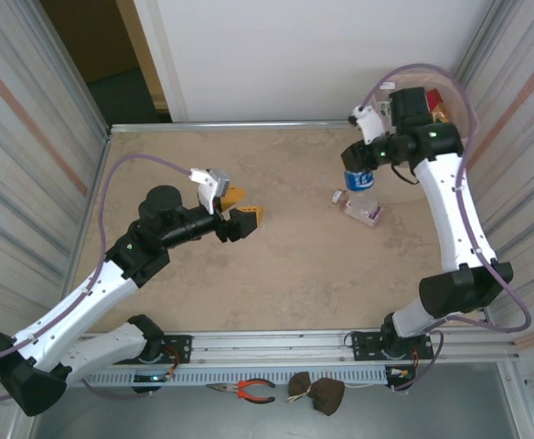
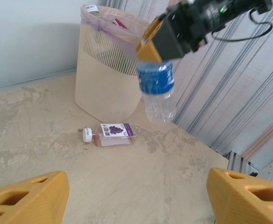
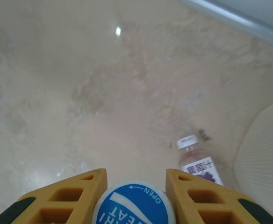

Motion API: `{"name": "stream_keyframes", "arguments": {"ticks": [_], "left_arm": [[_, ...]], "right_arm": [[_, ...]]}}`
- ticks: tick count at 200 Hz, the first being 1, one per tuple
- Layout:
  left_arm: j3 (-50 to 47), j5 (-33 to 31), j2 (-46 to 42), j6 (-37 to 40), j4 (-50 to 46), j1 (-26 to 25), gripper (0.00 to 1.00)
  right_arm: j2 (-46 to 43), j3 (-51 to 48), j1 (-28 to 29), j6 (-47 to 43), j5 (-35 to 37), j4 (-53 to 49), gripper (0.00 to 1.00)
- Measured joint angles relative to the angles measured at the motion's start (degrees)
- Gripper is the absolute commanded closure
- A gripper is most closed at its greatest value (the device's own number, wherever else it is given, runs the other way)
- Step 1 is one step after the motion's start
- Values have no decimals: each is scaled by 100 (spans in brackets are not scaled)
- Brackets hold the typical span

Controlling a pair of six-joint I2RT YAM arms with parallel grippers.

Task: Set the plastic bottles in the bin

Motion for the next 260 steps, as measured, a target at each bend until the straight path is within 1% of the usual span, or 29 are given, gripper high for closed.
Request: {"name": "stream_keyframes", "arguments": {"ticks": [27, 79, 121, 144, 179, 260], "left_arm": [[0, 0, 31, 0, 22, 0, 22], [0, -4, 39, 2, 66, 0, 22], [-2, -22, 98, 2, 157, 0, 22], [-2, -48, 149, 9, 199, 0, 22], [-2, -66, 299, 74, 195, 0, 22], [-127, -63, 483, 184, 243, 0, 21]], "right_arm": [[-4, 765, -592, 249, -140, 42, 84], [162, 1930, -1725, 855, -225, 382, 85], [732, 2568, -2310, 1080, 122, 807, 86], [1126, 2872, -2450, 1095, 522, 962, 85], [1585, 3073, -2474, 977, 1137, 1158, 85], [2245, 3180, -2361, 566, 1864, 1460, 87]]}}
